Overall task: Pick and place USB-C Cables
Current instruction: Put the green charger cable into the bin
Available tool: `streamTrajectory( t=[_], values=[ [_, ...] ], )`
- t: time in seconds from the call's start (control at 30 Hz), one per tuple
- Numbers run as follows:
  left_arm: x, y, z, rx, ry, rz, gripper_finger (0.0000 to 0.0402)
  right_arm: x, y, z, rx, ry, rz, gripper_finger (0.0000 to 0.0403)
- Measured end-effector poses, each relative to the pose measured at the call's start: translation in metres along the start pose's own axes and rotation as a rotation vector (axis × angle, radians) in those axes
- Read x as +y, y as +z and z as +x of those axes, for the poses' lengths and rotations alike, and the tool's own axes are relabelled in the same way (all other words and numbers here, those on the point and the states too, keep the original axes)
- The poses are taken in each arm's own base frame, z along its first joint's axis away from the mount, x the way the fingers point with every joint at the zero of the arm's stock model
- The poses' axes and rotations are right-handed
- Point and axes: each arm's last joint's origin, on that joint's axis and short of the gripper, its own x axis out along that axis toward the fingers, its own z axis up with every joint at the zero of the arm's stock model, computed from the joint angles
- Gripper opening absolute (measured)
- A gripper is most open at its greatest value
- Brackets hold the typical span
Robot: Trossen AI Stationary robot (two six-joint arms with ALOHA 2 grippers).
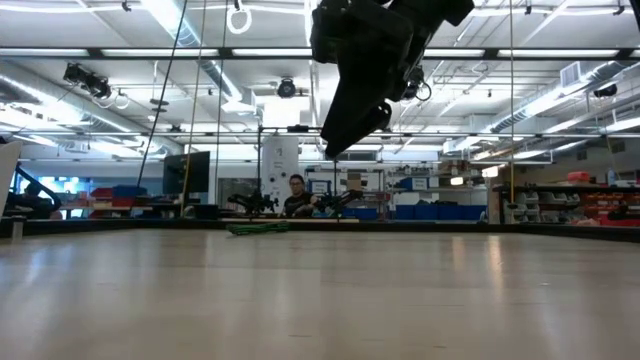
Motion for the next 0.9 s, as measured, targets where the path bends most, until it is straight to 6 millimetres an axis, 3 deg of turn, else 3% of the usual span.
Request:
streamTrajectory(
  t=[0.23, 0.43, 0.67, 0.9],
  values=[
    [-0.002, 0.006, 0.001, -0.039, -0.011, 0.007, 0.0194, 0.004, 0.003, 0.000, -0.043, -0.021, -0.046, 0.0228],
    [-0.014, 0.036, 0.004, -0.085, -0.051, -0.032, 0.0194, 0.000, 0.004, 0.002, -0.075, -0.129, -0.045, 0.0228],
    [-0.034, 0.073, -0.006, -0.137, -0.155, 0.132, 0.0181, -0.006, 0.008, 0.003, -0.100, -0.137, -0.067, 0.0228],
    [-0.045, 0.096, -0.029, -0.376, -0.193, 0.297, 0.0181, -0.024, 0.018, 0.003, -0.150, -0.164, -0.105, 0.0228]
  ],
)
